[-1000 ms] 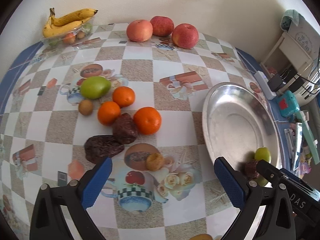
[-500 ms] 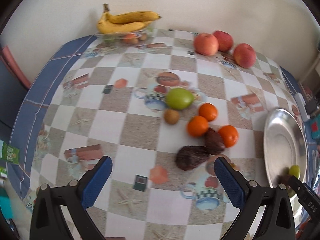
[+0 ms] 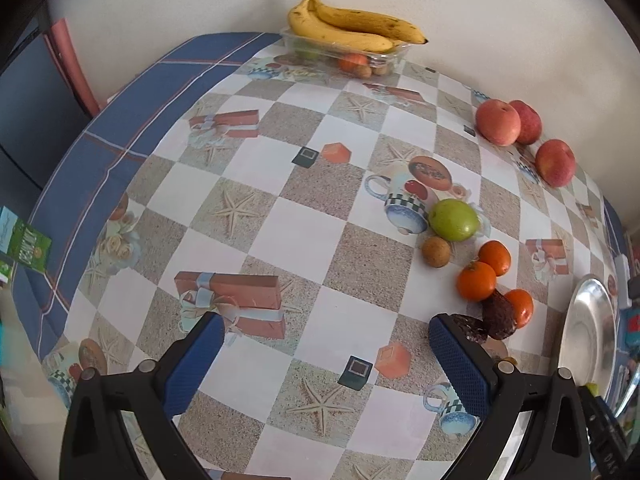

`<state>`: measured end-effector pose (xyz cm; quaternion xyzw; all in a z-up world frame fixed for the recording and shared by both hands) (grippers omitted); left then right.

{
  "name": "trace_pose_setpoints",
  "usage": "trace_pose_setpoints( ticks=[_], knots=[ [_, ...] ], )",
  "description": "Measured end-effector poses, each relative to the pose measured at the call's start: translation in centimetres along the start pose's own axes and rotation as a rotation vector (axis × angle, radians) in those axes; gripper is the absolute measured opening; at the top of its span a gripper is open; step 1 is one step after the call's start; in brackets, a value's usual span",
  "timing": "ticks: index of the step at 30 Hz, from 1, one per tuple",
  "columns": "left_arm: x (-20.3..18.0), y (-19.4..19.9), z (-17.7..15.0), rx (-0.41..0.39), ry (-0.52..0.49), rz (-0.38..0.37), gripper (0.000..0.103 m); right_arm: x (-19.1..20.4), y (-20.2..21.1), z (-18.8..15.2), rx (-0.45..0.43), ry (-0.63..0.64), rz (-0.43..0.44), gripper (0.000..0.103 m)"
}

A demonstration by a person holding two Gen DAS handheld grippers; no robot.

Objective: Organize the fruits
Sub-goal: 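Move both tools back over the remaining fruit pile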

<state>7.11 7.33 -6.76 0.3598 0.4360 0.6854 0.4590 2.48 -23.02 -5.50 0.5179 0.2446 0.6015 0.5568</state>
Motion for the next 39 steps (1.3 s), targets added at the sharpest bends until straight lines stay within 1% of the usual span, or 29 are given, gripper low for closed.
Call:
trace_pose_setpoints(
  ticks=[5,9,13,17,22,24,27,30,33,36,39],
  knots=[
    [0.9,-0.5,0.3,0.023,0.056,-0.017,0.103,2.3,-1.4,0.2,0.057,-0.007,-0.002,0.083],
    [1.1,-0.9,0.6,0.041,0.081,-0.031,0.103,4.7,-2.4,0.8,0.084,0.028,-0.001,0.083],
    [1.0,-1.4,0.9,0.052,0.08,-0.036,0.103,6.9,-3.4,1.5,0.106,0.042,0.024,0.083],
    [0.7,-1.6,1.4,0.053,0.071,-0.031,0.103,8.2,-4.2,2.1,0.136,0.04,0.029,0.083],
    [-0.2,-1.6,1.9,0.05,0.052,-0.047,0.103,9.5,-4.8,3.2,0.139,0.059,0.054,0.083],
    [-0.7,-2.0,1.8,0.062,0.042,-0.052,0.103,9.7,-5.1,3.2,0.129,0.085,0.063,0.083],
    [-1.6,-2.8,1.1,0.1,0.03,-0.081,0.103,9.4,-6.3,2.2,0.178,0.118,0.029,0.084],
    [-2.7,-3.4,0.2,0.137,0.022,-0.133,0.103,8.6,-7.1,1.3,0.21,0.116,0.018,0.083],
    [-3.9,-4.0,-0.8,0.168,-0.007,-0.151,0.103,8.0,-7.8,0.3,0.237,0.102,0.013,0.084],
    [-4.9,-4.5,-1.6,0.2,-0.035,-0.168,0.103,7.8,-8.9,-0.7,0.281,0.097,0.028,0.084],
    [-5.4,-4.6,-1.8,0.205,-0.036,-0.187,0.103,7.8,-9.7,-1.4,0.308,0.109,0.023,0.084]
  ],
)
Point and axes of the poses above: each gripper's, at about its wrist camera, not at the fingertips, and y roughly against the way its jaws point, x to its left, z to its top, the point moved 6 cm from there along -y, roughly the way its jaws point, and after that the axes turned 10 degrees about z, right-handed, at the moved point
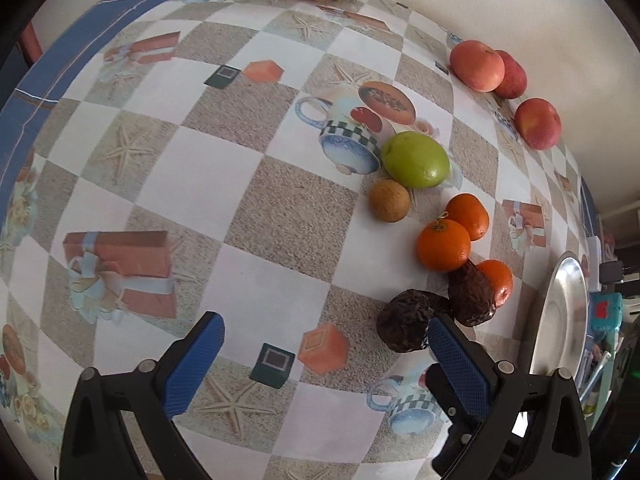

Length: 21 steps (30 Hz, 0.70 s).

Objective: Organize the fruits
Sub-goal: 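Move both tools back over the remaining fruit pile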

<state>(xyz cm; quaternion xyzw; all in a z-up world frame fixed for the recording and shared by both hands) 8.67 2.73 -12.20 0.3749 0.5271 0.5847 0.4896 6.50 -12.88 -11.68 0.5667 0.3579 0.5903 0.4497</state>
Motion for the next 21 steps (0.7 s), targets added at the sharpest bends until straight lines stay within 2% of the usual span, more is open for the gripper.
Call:
trace_pose_setpoints(
  ticks=[4,11,14,15,17,18,20,21],
  knots=[
    [-0.5,0.1,0.0,-0.006,0.006,-0.028,0.103,0.1,-0.1,0.2,-0.012,0.016,-0.008,0.084],
    [-0.9,-1.0,0.0,0.017,-0.01,-0.005,0.103,-0.4,-1.2,0.5,-0.007,-0.003,-0.01,0.084],
    [-0.4,-1.1,0.1,0.021,-0.002,-0.005,0.103,-0.5,-1.6,0.5,-0.017,0.008,-0.045,0.084],
    [-0.4,-1.2,0.2,0.02,-0.002,-0.003,0.103,-0.5,-1.7,0.5,-0.02,0.011,-0.05,0.085],
    [-0.3,-1.2,0.3,0.016,-0.003,-0.002,0.103,-0.3,-2.2,0.5,-0.007,0.022,-0.046,0.102],
    [-0.4,-1.2,0.3,0.016,-0.003,-0.002,0.103,-0.2,-2.8,0.2,0.02,0.022,-0.042,0.103],
    [-0.3,-1.2,0.3,0.016,-0.003,-0.001,0.103,0.2,-3.2,0.1,0.016,0.069,-0.101,0.103],
    [-0.2,-1.1,0.2,0.017,-0.002,-0.003,0.103,0.3,-3.3,0.0,0.015,0.057,-0.094,0.103]
  ],
)
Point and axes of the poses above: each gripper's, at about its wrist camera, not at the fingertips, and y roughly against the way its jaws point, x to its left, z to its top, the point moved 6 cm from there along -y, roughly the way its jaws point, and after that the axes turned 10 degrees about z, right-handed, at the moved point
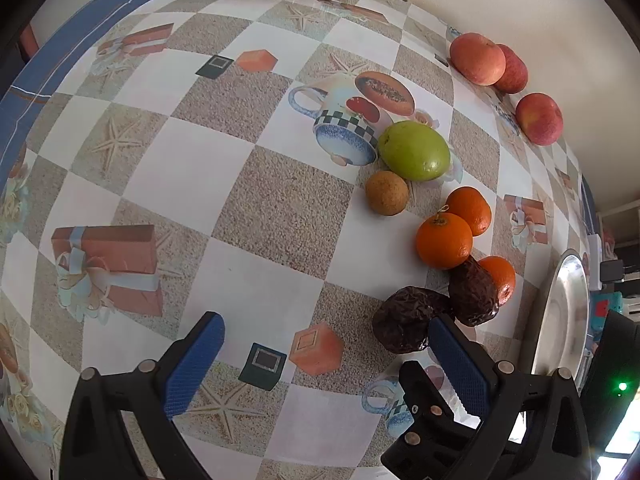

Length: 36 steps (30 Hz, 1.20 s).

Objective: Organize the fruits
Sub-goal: 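Move both tools back over the remaining fruit pile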

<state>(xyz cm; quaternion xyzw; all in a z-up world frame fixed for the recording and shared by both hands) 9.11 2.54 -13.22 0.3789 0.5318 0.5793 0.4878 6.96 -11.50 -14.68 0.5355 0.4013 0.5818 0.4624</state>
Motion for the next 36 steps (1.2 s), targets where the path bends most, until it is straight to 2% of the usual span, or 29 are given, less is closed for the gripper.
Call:
trace_pose_setpoints(
  ticks=[5,11,13,16,21,23,26,29,31,36],
  knots=[
    [0.3,0.2,-0.1,0.0,0.01,-0.006,0.103,0.2,-0.4,0.4,-0.027,-0.019,-0.004,0.103],
    [0.4,0.1,-0.2,0.006,0.019,-0.012,0.103,0.3,-0.3,-1.1,-0.172,0.016,-0.007,0.103],
    [0.3,0.1,-0.2,0.005,0.016,-0.015,0.103,0.3,-0.5,-1.1,-0.142,0.011,-0.004,0.103],
    [0.2,0.2,0.0,0.001,0.022,-0.02,0.103,0.3,-0.8,-0.5,-0.048,0.022,0.002,0.103],
    [0.3,0.5,0.3,-0.025,0.037,-0.034,0.103,0.3,-1.1,0.2,-0.043,0.039,-0.008,0.103],
    [0.2,0.5,0.3,-0.022,0.035,-0.05,0.103,0.4,-0.4,1.2,-0.056,0.031,-0.02,0.1],
    [-0.3,0.4,0.0,0.008,0.017,-0.085,0.103,-0.1,0.1,1.6,-0.069,0.024,-0.012,0.087],
    [-0.2,0.3,-0.2,0.04,0.048,-0.11,0.103,-0.8,0.9,2.3,-0.078,0.02,0.003,0.079],
    [-0.1,0.5,-0.2,0.034,0.064,-0.127,0.103,-0.8,1.3,2.3,-0.086,0.02,0.013,0.069],
    [-0.5,0.7,-0.6,0.041,0.058,-0.173,0.1,-1.0,2.0,3.1,-0.104,0.01,0.027,0.066]
  ],
)
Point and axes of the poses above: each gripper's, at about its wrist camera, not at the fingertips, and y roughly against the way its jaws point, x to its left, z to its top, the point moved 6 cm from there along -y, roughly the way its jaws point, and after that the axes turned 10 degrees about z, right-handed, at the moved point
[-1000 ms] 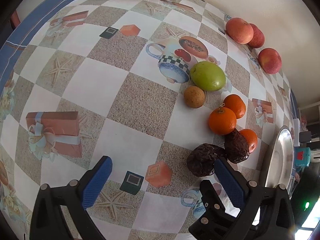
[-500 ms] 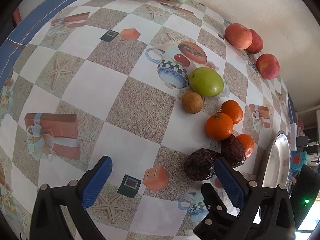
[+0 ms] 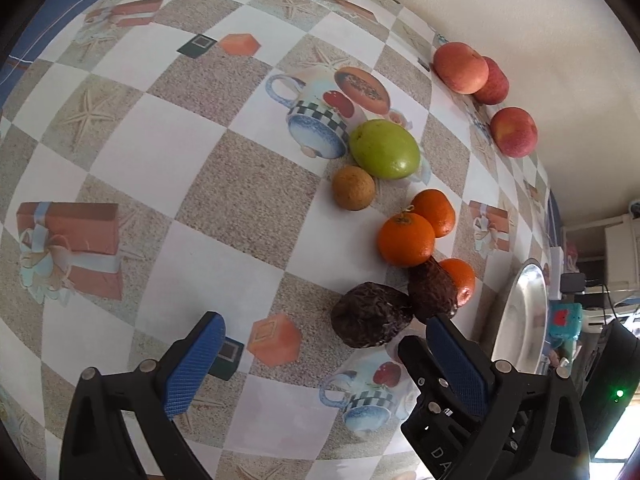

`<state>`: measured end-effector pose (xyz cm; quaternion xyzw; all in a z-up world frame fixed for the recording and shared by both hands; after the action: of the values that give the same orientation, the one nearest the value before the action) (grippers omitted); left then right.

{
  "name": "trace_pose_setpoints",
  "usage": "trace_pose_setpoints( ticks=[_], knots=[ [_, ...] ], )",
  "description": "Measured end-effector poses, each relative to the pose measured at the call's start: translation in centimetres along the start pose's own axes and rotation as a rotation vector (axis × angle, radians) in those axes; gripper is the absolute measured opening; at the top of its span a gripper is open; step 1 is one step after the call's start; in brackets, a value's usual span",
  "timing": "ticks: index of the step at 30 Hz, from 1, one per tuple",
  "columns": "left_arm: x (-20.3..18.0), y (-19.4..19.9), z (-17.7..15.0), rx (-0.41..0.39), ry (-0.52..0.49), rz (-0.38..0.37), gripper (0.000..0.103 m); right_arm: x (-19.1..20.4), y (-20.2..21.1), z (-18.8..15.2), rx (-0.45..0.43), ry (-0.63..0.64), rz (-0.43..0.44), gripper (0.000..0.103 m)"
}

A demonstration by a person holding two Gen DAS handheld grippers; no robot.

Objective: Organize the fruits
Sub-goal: 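Move both tools back over the remaining fruit pile, then close the left tool on a dried date while the right tool grasps a small brown fruit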

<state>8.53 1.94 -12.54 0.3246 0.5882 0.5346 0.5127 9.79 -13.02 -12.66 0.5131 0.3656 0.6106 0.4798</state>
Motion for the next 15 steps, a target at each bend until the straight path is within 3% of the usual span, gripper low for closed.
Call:
trace_pose_setpoints(
  ticks=[5,10,13,15],
  knots=[
    [-0.9,-0.1,0.0,0.012,0.001,-0.049,0.085,0.3,0.9,0.5,-0.008,0.005,0.008,0.058],
    [-2.1,-0.4,-0.1,0.033,-0.004,-0.096,0.046,0.3,1.3,0.4,-0.012,-0.006,-0.001,0.056],
    [-2.0,-0.4,-0.2,0.033,0.002,-0.093,0.037,0.3,1.6,-0.3,-0.012,-0.011,0.005,0.047],
    [-1.7,-0.2,0.0,0.025,0.015,-0.095,0.036,0.3,1.6,-0.8,-0.009,-0.014,0.01,0.042]
  ],
)
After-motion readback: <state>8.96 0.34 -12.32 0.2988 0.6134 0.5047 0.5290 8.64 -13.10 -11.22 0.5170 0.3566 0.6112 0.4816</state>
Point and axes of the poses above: each gripper's, at about its wrist camera, not at the fingertips, and y roughly against the way its jaws point, x to its left, z to its top, the point moved 6 cm from there along -y, roughly the way its jaws point, and after that the axes turned 10 degrees about z, right-handed, at the moved point
